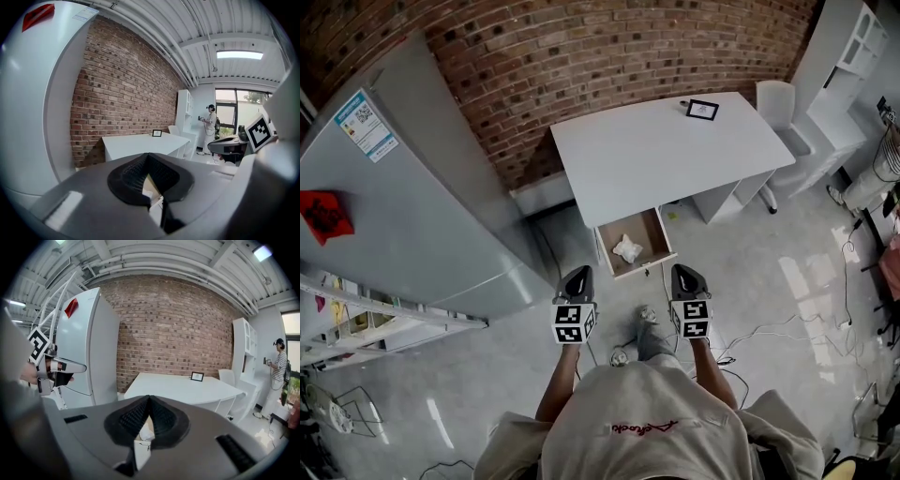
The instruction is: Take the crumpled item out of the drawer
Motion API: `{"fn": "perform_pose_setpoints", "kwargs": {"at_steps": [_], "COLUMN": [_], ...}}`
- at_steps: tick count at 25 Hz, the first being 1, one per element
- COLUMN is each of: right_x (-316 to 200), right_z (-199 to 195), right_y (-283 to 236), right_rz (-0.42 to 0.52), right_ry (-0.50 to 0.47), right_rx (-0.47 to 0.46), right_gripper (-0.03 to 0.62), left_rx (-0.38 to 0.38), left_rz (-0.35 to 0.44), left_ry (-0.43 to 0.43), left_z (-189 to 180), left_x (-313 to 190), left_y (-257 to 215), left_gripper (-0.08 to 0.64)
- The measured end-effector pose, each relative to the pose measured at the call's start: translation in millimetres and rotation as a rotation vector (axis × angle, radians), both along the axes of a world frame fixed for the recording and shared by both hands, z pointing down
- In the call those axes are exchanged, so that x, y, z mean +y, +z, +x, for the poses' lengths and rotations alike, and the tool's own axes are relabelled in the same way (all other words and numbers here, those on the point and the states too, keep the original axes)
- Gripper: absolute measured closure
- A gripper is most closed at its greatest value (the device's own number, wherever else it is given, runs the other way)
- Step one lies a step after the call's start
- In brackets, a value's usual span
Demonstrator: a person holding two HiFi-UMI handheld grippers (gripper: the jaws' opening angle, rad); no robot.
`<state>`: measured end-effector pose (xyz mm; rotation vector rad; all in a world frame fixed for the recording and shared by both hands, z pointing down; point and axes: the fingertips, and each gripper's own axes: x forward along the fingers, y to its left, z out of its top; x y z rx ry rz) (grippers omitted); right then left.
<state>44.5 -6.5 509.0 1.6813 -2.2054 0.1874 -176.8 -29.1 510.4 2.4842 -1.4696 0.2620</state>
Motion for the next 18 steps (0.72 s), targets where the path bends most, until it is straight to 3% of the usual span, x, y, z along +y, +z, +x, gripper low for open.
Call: {"fn": "perform_pose_setpoints", "kwargs": {"at_steps": [18], "right_x": [-92], "right_z": [51], "right_y": [34], "right_rz": [-0.085], "right_ry": [-0.045], "right_rx": [-0.046], "right_gripper": [0.58], "left_rx": [-0.065], "left_rz": [-0.102], "left_ry": [0.014], "left_z": [66], "left_x": [-98], "left_y": [41], "left_gripper": [0.551]}}
